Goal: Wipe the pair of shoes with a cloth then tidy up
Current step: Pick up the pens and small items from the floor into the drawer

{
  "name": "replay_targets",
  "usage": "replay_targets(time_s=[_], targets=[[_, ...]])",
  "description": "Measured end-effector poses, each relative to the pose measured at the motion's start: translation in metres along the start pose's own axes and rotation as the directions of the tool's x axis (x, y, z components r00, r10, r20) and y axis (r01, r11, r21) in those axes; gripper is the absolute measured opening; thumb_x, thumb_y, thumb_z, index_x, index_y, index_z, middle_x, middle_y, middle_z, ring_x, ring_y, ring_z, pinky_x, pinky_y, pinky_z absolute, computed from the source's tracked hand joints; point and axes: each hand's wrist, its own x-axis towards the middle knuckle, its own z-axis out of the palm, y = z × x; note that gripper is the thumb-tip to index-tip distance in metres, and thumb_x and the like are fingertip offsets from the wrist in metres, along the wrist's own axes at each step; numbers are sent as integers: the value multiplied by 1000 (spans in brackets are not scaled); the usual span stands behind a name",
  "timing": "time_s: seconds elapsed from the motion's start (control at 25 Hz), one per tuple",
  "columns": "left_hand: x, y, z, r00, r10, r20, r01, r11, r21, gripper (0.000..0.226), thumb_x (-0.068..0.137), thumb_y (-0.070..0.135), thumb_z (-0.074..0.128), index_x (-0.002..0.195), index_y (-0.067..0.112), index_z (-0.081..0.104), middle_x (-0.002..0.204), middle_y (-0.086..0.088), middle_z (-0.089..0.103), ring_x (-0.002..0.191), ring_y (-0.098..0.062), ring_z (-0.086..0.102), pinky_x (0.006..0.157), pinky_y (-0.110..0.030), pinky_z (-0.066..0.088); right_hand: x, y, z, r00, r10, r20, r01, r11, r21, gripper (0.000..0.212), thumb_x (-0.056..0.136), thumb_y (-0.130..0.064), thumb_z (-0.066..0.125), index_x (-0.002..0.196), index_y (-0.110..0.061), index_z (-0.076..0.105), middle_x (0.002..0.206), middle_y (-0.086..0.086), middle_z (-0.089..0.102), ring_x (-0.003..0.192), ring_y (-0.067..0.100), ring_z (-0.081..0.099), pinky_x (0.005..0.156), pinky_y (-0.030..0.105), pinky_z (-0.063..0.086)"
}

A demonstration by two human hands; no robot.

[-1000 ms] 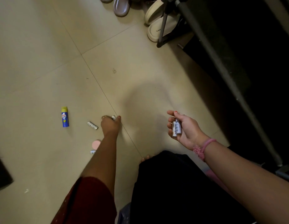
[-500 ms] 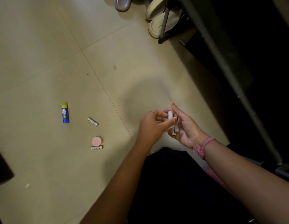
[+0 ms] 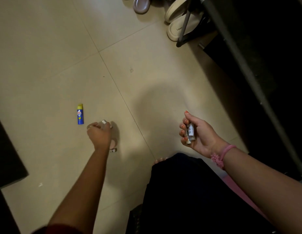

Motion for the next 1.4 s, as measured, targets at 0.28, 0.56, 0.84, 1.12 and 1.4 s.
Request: replay_targets(time_s=[0.28, 0.56, 0.84, 1.12, 1.4], targets=[[68, -16, 28, 980, -125, 158, 76, 955, 286, 29, 84, 32, 67, 81, 4, 72, 90, -8, 71, 96, -28, 64, 91, -32, 47, 1, 7, -25, 996, 35, -79, -34, 999, 16, 35, 92, -38, 53, 62, -20, 46, 61, -3, 46, 47, 9, 46, 40, 18, 33], [48, -18, 13, 977, -87, 196, 99, 994, -50, 24, 83, 5, 52, 61, 12, 58, 64, -5, 57, 62, -17, 52, 72, -29, 44, -3, 8, -37, 990, 12, -140, -12, 1000, 1, 35, 93, -37, 52, 63, -20, 46, 60, -3, 47, 46, 9, 46, 40, 18, 35], [-6, -89, -39, 976, -140, 165, 140, 990, 12, 29, 79, 33, 63, 91, 6, 59, 87, -6, 54, 78, -28, 56, 77, -34, 46, -5, 9, -20, 995, 4, -104, -5, 1000, -16, 35, 93, -37, 52, 63, -19, 46, 61, -3, 47, 46, 9, 47, 39, 19, 35], [-25, -100, -14, 970, -193, 145, 182, 980, 86, 69, 51, 42, 92, 96, 9, 51, 101, -12, 60, 92, -25, 62, 86, -37, 52, 0, 19, -13, 995, 35, -89, -40, 998, -55, 34, 92, -37, 52, 63, -20, 47, 59, -4, 48, 47, 9, 47, 40, 19, 36], [-46, -96, -6, 973, -202, 111, 205, 978, -21, 40, 74, 21, 82, 92, 13, 47, 88, 0, 57, 79, -15, 59, 74, -28, 43, 1, 21, -21, 993, 38, -110, -46, 997, -68, 33, 90, -39, 55, 63, -21, 49, 61, -4, 50, 48, 9, 48, 41, 20, 37]])
